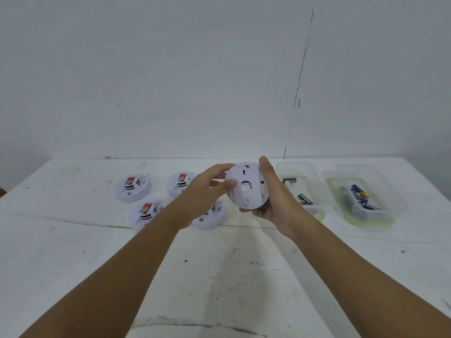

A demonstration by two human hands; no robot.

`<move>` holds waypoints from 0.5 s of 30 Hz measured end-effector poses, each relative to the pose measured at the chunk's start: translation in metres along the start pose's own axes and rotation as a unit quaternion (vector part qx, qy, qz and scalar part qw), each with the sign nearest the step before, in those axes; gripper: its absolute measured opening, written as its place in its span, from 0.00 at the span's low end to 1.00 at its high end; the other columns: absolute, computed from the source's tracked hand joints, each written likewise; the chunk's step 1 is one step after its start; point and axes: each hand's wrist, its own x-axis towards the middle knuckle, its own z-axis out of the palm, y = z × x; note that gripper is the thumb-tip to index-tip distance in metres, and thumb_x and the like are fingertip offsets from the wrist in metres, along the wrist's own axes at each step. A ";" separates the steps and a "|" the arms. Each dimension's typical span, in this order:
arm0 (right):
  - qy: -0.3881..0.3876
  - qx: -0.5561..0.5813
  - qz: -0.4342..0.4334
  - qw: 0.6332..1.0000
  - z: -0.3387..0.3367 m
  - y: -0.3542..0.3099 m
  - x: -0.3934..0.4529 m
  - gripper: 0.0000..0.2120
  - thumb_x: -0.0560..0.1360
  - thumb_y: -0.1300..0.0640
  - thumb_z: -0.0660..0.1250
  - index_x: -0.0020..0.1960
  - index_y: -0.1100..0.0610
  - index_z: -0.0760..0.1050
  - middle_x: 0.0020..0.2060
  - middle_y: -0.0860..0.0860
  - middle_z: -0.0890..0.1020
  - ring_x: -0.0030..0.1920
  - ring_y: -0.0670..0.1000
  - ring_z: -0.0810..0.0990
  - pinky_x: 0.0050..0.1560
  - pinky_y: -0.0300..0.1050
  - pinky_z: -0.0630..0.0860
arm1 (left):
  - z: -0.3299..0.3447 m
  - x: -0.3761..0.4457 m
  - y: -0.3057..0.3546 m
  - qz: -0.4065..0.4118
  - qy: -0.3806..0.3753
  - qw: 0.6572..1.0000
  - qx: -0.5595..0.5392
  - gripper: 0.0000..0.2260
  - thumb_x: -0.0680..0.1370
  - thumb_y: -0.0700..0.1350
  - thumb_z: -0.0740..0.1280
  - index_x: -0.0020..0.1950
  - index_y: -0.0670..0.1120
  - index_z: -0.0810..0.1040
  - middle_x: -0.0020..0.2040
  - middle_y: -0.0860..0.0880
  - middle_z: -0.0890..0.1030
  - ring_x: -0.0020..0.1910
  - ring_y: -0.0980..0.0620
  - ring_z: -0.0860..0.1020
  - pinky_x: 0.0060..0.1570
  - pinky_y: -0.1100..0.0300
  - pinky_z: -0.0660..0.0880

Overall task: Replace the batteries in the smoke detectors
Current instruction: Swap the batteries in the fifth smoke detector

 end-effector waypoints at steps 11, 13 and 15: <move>-0.006 0.038 -0.012 0.999 -0.031 0.038 -0.030 0.16 0.87 0.43 0.56 0.63 0.53 0.73 0.54 0.58 0.85 0.43 0.60 0.88 0.44 0.46 0.82 | 0.042 -0.034 -0.001 -0.048 0.067 0.989 -0.121 0.12 0.81 0.54 0.69 0.57 0.47 0.77 0.52 0.48 0.86 0.56 0.47 0.81 0.60 0.52 0.77; -0.029 0.051 -0.009 0.998 -0.034 0.041 -0.034 0.16 0.87 0.44 0.55 0.63 0.53 0.74 0.53 0.58 0.85 0.42 0.59 0.87 0.43 0.46 0.81 | 0.050 -0.038 0.002 -0.075 0.041 0.979 -0.186 0.18 0.82 0.60 0.65 0.60 0.47 0.79 0.55 0.50 0.86 0.60 0.45 0.81 0.62 0.50 0.76; -0.059 0.050 -0.010 0.997 -0.033 0.042 -0.040 0.16 0.87 0.44 0.56 0.62 0.54 0.75 0.52 0.56 0.85 0.42 0.59 0.86 0.45 0.47 0.81 | 0.057 -0.041 0.005 -0.127 -0.008 0.957 -0.259 0.27 0.82 0.66 0.60 0.70 0.48 0.80 0.65 0.48 0.83 0.67 0.44 0.79 0.69 0.46 0.74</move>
